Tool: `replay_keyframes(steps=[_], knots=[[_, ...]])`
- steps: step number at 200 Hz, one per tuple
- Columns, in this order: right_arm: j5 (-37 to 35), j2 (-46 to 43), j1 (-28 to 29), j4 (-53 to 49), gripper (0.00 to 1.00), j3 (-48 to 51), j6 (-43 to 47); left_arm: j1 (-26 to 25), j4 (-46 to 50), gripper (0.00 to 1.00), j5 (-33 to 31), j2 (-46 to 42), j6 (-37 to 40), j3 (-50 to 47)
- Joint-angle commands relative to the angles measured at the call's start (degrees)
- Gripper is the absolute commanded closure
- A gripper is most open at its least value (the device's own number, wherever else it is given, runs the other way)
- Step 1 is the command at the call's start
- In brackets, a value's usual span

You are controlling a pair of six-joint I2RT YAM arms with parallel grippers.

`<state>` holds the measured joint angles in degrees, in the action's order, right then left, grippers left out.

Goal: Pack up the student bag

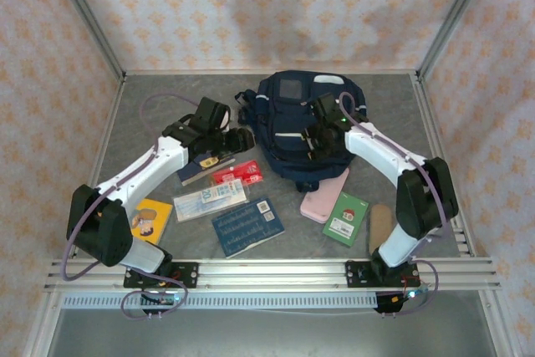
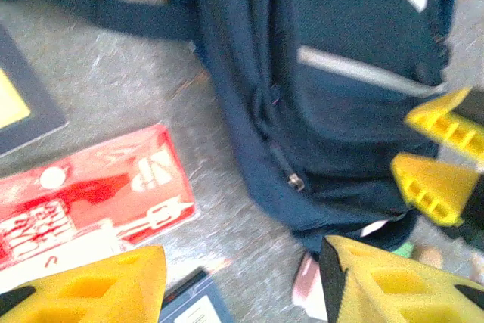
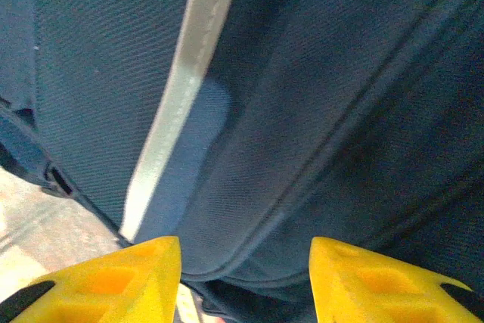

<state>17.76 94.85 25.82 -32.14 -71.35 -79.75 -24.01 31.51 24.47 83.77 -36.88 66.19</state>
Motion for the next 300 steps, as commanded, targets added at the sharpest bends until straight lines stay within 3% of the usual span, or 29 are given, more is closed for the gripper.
replay_keyframes(steps=[1,32,83,92,97,109,147,171,197,243,259,300], knots=[[-1.4,1.1,0.2,5.8,0.52,-0.5,-5.1,0.0,1.6,0.44,-0.2,0.0,2.3,-0.9],[-2.0,5.1,0.2,1.7,0.51,-3.0,-3.6,-0.1,0.9,0.44,0.4,0.6,2.1,-1.2],[-1.3,6.7,0.2,-2.2,0.4,-3.5,-5.2,-0.1,1.0,0.44,0.6,1.6,2.3,-1.4],[-2.2,6.0,0.2,-4.3,0.35,-3.8,-4.9,-0.1,1.1,0.44,0.6,1.6,2.3,-1.6],[-2.8,5.5,0.2,-5.4,0.23,-4.0,-4.9,-0.1,0.9,0.44,0.5,1.5,2.3,-1.7],[-4.2,4.8,-0.1,-7.3,0.18,-4.2,-4.9,0.0,0.8,0.44,0.4,1.5,2.4,-1.9],[-4.0,9.8,-2.0,-15.9,0.17,-9.7,-8.0,-0.1,1.1,0.45,0.2,2.4,2.4,-1.6],[-2.8,18.1,-2.2,-25.8,0.25,-19.3,-7.1,-0.1,1.4,0.46,-0.1,2.9,2.6,-1.0],[-2.8,22.0,-2.3,-24.5,0.39,-21.6,-5.6,-0.1,1.5,0.47,-0.3,3.3,3.1,-0.8],[-3.5,20.4,-3.8,-20.3,0.81,-22.2,-2.8,-0.1,2.1,0.48,-1.2,3.3,4.6,-0.4],[-4.1,18.0,-3.8,-20.0,1.0,-22.4,-0.9,-0.1,2.5,0.48,-2.1,3.2,5.8,0.1],[-2.6,15.5,-4.6,-25.5,1.0,-28.9,5.1,-0.1,5.4,0.46,-4.9,6.1,12.6,6.7]])
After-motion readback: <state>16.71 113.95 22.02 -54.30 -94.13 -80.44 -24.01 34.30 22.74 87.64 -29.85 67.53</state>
